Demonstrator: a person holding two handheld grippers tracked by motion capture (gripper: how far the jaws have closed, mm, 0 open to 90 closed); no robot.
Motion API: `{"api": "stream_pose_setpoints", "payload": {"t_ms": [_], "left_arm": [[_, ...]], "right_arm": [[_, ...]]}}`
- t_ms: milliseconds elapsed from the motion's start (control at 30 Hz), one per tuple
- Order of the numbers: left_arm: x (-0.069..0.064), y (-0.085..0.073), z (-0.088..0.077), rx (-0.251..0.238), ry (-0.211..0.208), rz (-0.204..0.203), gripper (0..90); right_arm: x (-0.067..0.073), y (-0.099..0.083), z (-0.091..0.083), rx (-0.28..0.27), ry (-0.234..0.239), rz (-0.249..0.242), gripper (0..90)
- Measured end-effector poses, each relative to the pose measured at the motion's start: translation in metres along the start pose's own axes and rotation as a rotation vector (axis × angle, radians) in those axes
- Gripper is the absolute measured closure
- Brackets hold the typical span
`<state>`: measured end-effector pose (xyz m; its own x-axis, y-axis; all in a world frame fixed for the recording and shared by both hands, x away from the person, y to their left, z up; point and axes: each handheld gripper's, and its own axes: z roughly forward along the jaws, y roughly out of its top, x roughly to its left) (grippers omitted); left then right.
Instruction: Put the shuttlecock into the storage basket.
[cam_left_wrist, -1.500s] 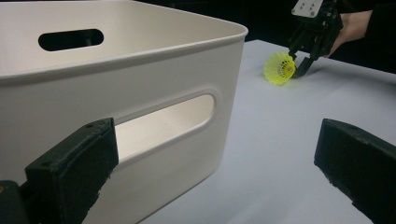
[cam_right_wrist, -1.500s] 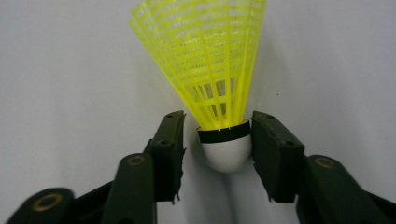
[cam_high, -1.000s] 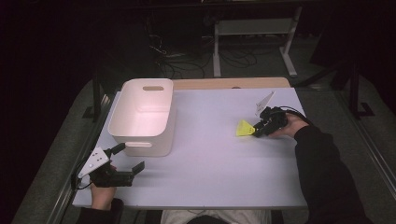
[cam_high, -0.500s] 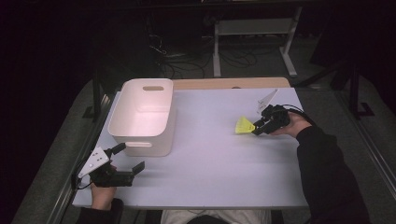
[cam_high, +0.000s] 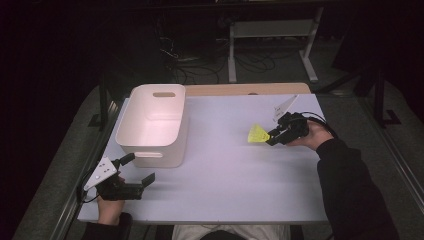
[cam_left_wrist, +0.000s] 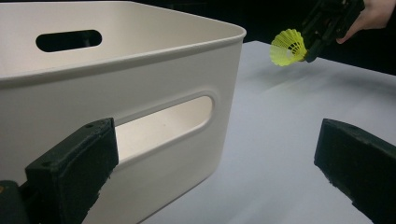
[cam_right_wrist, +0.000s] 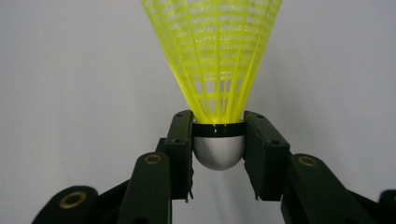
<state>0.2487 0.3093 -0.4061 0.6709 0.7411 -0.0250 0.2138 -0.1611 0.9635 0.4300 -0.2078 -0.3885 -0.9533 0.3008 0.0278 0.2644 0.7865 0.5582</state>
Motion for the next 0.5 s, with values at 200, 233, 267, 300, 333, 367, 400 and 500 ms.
{"api": "stream_pose_setpoints", "payload": {"t_ms": [200,233,267,300,333,367,400,500], "left_arm": [[0.000,0.000,0.000,0.002,-0.001,0.000,0.0],[0.000,0.000,0.000,0.002,-0.001,0.000,0.0],[0.000,0.000,0.000,0.001,-0.001,0.000,0.0],[0.000,0.000,0.000,0.001,0.000,0.000,0.0],[0.000,0.000,0.000,0.001,0.000,-0.001,0.0],[0.000,0.000,0.000,0.002,0.001,0.000,0.0],[0.000,0.000,0.000,0.002,0.001,0.000,0.0],[0.000,0.000,0.000,0.002,0.002,0.000,0.0]], "right_arm": [[0.009,0.002,-0.004,-0.023,-0.002,0.006,63.4],[0.010,0.002,-0.006,-0.024,-0.002,0.007,63.4],[0.011,0.002,-0.007,-0.024,-0.004,0.006,63.4],[0.012,0.002,-0.008,-0.026,-0.005,0.006,63.4],[0.013,0.003,-0.010,-0.027,-0.009,0.007,63.4],[0.014,0.003,-0.012,-0.032,-0.009,0.005,63.4],[0.015,0.003,-0.014,-0.033,-0.011,0.008,63.4],[0.018,0.005,-0.019,-0.036,-0.011,0.013,63.4]]}}
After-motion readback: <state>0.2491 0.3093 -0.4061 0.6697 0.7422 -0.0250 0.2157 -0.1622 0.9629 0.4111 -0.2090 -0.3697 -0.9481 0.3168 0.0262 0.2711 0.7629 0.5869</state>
